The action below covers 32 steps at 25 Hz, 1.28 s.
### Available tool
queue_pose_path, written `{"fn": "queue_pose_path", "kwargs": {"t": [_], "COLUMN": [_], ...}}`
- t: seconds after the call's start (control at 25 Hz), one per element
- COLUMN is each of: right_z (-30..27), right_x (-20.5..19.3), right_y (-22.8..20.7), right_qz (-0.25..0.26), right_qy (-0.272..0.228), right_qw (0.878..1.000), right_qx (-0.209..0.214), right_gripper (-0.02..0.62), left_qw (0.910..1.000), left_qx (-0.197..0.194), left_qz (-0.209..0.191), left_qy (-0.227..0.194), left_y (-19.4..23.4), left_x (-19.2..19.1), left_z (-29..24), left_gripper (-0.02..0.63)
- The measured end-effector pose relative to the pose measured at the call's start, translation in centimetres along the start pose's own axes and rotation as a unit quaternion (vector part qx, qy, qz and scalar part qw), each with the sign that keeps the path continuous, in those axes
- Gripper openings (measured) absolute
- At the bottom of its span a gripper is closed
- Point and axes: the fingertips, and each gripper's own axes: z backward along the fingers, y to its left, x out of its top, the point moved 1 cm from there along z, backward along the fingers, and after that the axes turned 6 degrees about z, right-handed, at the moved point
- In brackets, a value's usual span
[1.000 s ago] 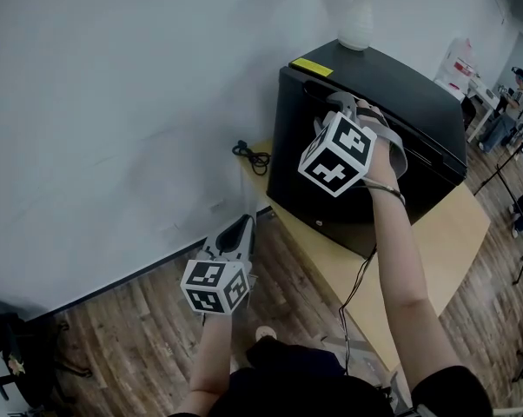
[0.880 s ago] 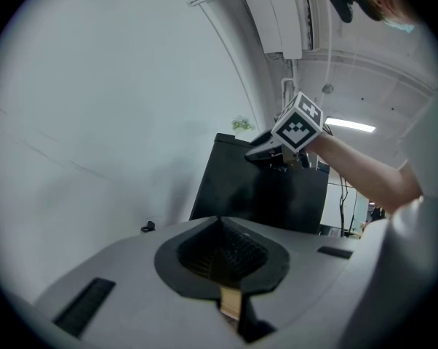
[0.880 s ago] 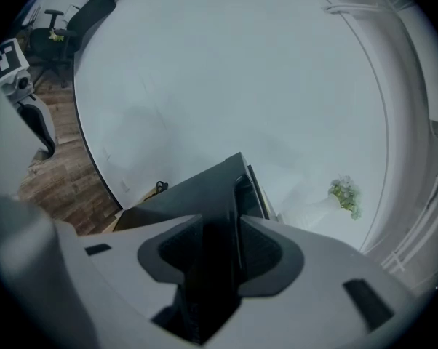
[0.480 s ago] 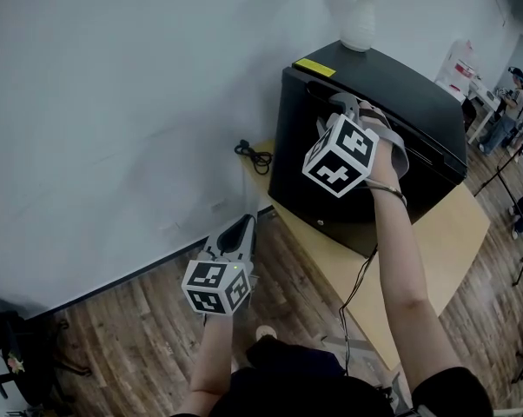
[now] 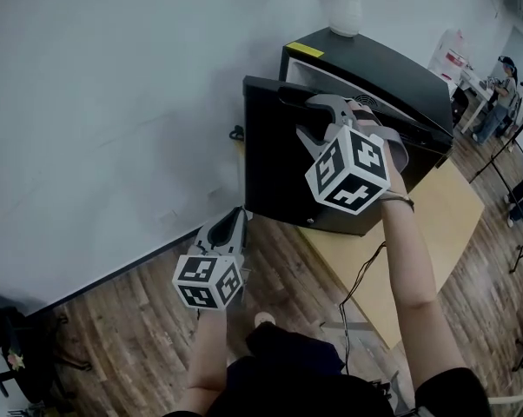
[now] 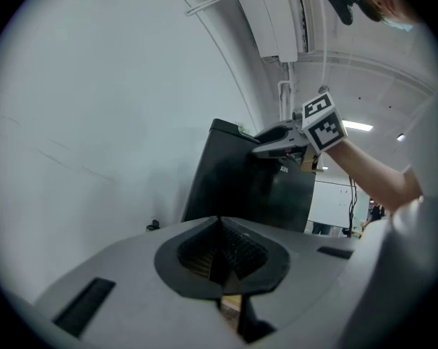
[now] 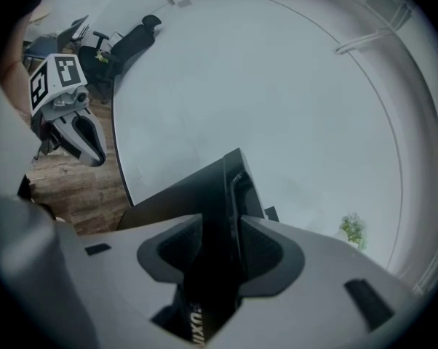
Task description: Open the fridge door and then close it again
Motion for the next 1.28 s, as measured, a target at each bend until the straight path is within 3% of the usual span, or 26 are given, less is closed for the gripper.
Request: {"fn": "queue_pose_path", "kwargs": {"t": [0.24, 0.6, 1.28], "right_z": [2.9, 7.4, 16.6], "right_x": [1.6, 2.7, 2.4], "right_y": [1.9, 4.3, 8.8], "right_qz": [0.020, 0.030, 0.079], "right_qy": [-0.026, -0.012, -0.004], "right_qw": [0.999, 0.999, 0.994], "right_qx": [0.020, 0.040, 0.070], "right_gripper": [0.146, 0.149, 0.158], "left_qw": [1.0000, 0.9999, 0.9995], "left_qx": [0.004, 0.010, -0.021], "left_qz": [0.000, -0.002, -0.001], "left_qy": [0.001, 0.003, 0.023], "left_y": [-1.0, -2.5, -7.0], "left_x": [-1.1, -2.6, -6.1], "left_z": [4.4, 9.9, 15.3], "left_gripper": [0.012, 0.012, 0.012]}}
